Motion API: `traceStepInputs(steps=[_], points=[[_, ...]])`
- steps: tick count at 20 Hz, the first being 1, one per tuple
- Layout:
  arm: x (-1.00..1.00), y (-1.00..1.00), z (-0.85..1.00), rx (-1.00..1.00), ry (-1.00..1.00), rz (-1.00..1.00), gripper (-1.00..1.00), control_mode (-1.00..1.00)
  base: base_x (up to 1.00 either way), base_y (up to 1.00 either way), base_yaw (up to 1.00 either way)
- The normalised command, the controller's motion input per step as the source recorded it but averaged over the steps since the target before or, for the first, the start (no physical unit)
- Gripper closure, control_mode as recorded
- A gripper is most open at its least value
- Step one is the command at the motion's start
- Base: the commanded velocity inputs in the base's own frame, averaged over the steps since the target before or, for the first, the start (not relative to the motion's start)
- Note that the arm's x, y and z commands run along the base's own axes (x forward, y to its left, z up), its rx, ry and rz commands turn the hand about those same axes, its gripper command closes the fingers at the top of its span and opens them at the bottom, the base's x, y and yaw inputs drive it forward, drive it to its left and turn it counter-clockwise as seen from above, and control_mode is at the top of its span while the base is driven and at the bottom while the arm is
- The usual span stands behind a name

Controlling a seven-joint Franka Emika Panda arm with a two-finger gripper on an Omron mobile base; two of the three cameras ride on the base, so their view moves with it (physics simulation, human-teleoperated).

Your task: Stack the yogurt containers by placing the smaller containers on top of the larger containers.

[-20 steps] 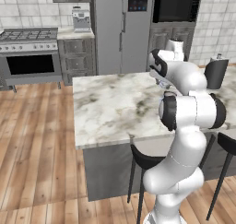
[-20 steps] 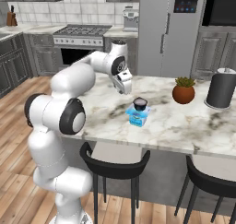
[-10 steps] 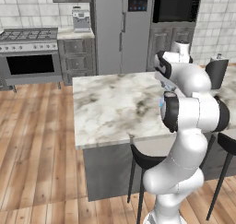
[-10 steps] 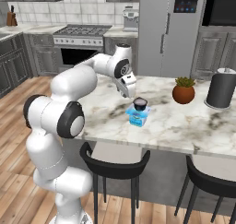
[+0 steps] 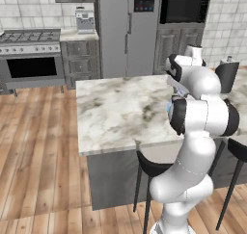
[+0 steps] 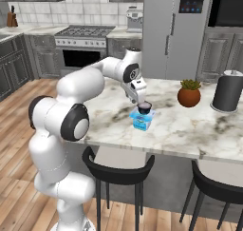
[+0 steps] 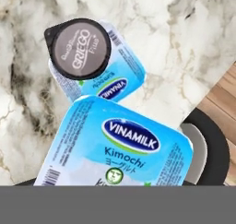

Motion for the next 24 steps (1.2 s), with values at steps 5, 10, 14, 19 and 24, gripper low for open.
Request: traceStepInputs(steps=[5, 10, 14, 19, 24], points=[[0.15, -0.25, -0.09, 0.02, 0.08, 0.00, 1.00, -1.00, 0.00, 0.00, 0.00], [0.14, -0.12, -0.07, 0.01, 0.08, 0.00, 1.00, -1.00, 0.00, 0.00, 0.00], [0.20, 0.00, -0.20, 0.00, 0.02, 0.00, 1.00, -1.00, 0.00, 0.00, 0.00], [0.25, 0.00, -0.21, 0.00, 0.00, 0.00, 1.00, -1.00, 0.00, 0.00, 0.00], [0.16, -0.02, -0.13, 0.00, 0.00, 0.00, 1.00, -1.00, 0.00, 0.00, 0.00]])
